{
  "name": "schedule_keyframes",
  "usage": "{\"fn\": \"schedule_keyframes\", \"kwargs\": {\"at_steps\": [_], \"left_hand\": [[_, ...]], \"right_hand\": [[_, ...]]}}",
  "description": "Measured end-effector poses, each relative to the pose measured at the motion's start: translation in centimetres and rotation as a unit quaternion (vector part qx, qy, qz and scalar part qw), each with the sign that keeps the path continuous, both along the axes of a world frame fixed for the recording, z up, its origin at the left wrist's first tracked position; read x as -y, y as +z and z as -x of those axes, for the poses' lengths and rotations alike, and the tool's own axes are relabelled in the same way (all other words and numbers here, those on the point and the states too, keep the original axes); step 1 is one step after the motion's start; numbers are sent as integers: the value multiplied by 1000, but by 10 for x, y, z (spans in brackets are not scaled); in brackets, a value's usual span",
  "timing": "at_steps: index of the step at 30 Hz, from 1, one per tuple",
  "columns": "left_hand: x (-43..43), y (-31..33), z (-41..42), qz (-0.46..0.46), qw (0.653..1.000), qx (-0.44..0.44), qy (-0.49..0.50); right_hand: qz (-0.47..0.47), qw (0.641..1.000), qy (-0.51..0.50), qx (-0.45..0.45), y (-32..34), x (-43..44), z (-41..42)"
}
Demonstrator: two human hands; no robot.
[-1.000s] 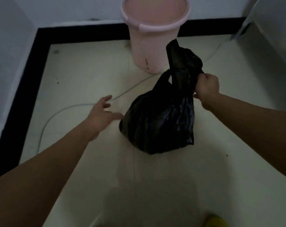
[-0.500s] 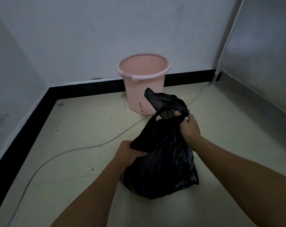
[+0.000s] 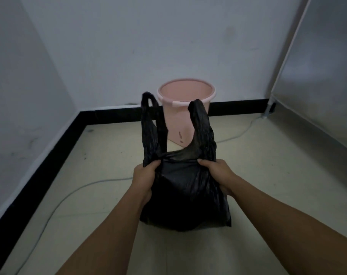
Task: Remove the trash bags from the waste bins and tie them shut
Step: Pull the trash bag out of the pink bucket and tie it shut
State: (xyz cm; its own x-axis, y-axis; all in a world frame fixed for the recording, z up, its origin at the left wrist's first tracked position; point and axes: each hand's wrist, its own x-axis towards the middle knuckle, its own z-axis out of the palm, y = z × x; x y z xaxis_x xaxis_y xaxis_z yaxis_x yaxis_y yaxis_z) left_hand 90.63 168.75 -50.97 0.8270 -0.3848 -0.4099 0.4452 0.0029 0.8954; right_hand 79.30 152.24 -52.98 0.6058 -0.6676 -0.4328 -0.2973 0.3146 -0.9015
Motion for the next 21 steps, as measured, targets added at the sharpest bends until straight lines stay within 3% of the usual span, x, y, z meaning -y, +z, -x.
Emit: {"fn": "schedule_keyframes", "kwargs": {"at_steps": [4,7,14,19,21], "left_hand": [[-9,-2,-7,78,989,-107,-65],[-12,-5,-9,77,984,-126,-101],[-4,-16,-7,64,984,-162,-28],[-4,-6,-5,128,967,-219,-5],[-1,-12,-8,115,970,-216,10]], "right_hand": [[-81,996,4,31,6,-4,-8],[-90,995,14,44,10,-8,-8],[-91,982,146,83,25,-13,-13],[-113,992,36,47,7,-10,-25],[-121,992,22,28,4,-15,-26]]}}
